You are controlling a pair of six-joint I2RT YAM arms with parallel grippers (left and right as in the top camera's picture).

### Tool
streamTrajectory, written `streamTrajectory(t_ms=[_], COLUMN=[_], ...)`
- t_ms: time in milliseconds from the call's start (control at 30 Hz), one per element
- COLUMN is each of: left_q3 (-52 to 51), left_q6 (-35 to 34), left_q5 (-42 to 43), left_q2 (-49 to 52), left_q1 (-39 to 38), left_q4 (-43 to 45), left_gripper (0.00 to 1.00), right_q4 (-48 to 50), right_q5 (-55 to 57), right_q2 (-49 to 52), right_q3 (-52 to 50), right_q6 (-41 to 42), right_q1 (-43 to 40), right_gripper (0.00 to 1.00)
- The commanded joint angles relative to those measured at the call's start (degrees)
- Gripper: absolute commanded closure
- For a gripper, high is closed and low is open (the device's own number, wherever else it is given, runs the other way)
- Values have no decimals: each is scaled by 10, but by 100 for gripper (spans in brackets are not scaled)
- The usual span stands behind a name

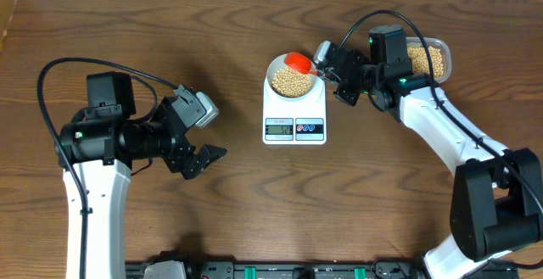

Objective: Scoop item into bowl and weigh 50g on scale

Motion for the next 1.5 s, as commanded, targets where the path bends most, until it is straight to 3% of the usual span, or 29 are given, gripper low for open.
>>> streamTrajectory(t_ms=[0,300,600,1100,1467], left_q3=[16,16,15,16,16], left_q6=[7,7,7,7,7], left_q5=[9,9,9,9,9], left_q2=[-4,-4,-4,-4,-4], left_q1=[-1,-1,-1,-1,-1], left_q4=[-2,-2,-2,-2,-2], left_gripper=[7,7,7,7,7], right_q4=[1,0,-13,-20,-34], right_q5=[0,73,74,29,7], right_q2=[5,16,16,16,16], right_q3=[0,0,0,0,0], right_q6=[-9,-59,-60,85,96], right_q1=[8,38,44,44,44], right_gripper=[99,99,99,99,99])
